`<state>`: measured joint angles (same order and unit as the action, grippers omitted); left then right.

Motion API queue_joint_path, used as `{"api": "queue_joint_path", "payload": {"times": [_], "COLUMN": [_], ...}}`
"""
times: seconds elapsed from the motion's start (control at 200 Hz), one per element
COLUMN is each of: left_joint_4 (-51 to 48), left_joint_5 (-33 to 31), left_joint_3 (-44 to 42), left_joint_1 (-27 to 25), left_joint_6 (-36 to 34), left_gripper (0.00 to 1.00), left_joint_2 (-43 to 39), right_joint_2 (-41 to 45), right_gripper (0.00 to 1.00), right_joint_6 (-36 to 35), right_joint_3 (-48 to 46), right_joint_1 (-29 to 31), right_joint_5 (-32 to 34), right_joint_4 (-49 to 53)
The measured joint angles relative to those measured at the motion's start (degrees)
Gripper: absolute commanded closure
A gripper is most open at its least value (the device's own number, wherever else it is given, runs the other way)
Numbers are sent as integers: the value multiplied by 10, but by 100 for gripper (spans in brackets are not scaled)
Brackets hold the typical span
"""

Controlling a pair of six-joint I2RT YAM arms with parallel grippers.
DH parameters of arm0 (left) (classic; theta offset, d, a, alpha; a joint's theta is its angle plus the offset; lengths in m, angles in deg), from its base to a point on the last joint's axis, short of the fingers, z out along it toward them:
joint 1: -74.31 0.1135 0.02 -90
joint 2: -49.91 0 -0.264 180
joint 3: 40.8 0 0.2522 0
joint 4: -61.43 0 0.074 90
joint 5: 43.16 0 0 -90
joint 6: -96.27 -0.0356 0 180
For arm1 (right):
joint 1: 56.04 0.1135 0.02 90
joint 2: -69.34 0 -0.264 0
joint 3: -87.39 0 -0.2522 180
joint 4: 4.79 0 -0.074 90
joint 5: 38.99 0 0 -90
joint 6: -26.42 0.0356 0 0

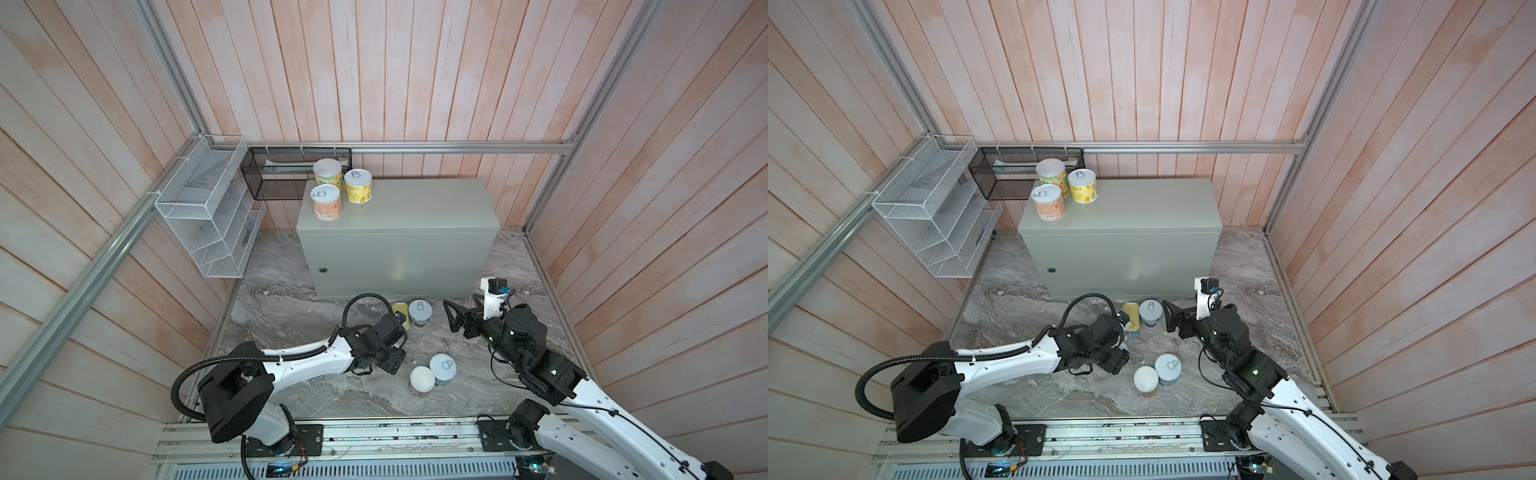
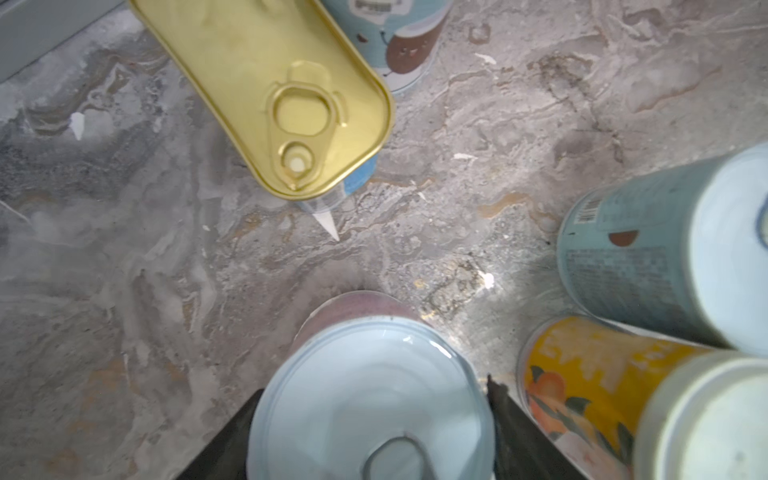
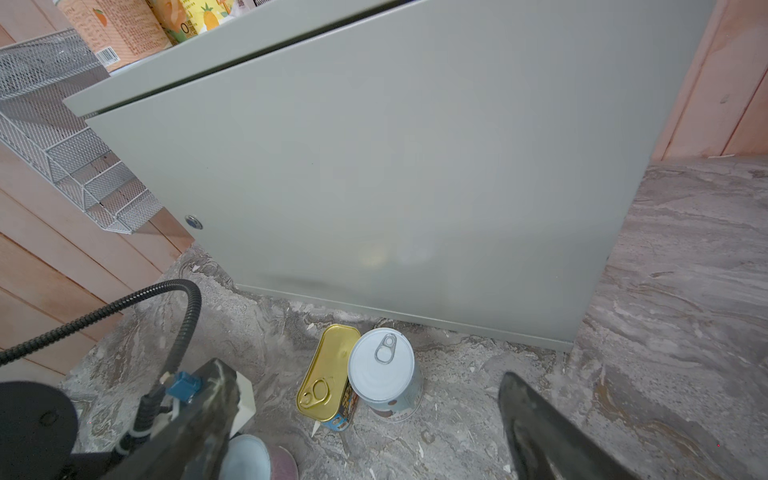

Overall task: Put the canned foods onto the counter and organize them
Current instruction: 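Lower the left gripper over the pink-labelled can while the right gripper approaches, then grasp the pink-labelled can with the left gripper and lift it toward the right gripper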

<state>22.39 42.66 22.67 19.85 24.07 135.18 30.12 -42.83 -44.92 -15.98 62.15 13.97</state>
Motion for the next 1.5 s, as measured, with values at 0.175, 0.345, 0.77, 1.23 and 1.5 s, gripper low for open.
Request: {"api": "queue_joint_path", "payload": {"times": [0.175,0.345,0.77,1.23,1.5], "left_joint_4": [-8,-13,-10,5,14], "left_joint_5": [2,11,44,90,122], "left_joint_3": [0,0,-3,-46,-57], "left_joint_1": [29,49,79,120,146], "left_joint_6": [-15,-28,-32,-17,-3], "left_gripper": [40,40,40,40,41], "left_joint_2": [-18,-19,-50,-87,-93], "right_joint_2": [-36,-68,-125,-180,-197], "right_gripper": [2,2,2,2,2], "right_joint_6": [-19,-28,-21,2,3], "right_joint_3": [-22,-23,-24,-24,-24], "right_joint_1": [0,0,0,1,14], "right_joint_5": [-3,-14,-51,-99,-119], "right_joint_4": [-7,-17,-67,-104,-122]}}
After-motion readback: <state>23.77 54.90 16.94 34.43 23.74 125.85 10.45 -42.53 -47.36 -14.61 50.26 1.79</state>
